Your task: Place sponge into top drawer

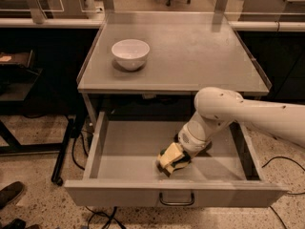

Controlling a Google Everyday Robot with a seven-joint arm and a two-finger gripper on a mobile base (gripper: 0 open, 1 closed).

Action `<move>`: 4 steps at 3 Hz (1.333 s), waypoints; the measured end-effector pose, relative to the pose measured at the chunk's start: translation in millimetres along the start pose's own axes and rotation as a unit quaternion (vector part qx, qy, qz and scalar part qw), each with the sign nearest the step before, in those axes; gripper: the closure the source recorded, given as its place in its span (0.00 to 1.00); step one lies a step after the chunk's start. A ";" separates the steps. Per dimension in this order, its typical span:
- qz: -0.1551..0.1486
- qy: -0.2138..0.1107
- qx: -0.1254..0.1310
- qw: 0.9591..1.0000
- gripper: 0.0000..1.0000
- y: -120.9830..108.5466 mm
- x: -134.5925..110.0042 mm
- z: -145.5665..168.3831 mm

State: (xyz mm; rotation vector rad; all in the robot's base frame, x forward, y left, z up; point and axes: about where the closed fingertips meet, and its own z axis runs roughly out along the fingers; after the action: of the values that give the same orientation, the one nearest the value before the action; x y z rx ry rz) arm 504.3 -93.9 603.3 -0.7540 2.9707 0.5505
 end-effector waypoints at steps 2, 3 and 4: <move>0.000 0.000 0.000 1.000 0.27 0.0 0.0 0.0; 0.000 0.000 0.000 1.000 0.04 0.0 0.0 0.0; 0.000 0.000 0.000 1.000 0.00 0.1 0.1 0.1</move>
Offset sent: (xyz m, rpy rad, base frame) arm 0.0000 0.0000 0.0000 0.0000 0.0000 0.0000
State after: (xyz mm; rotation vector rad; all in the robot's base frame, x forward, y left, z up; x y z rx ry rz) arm 504.2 -93.8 603.2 -0.7543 2.9709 0.5506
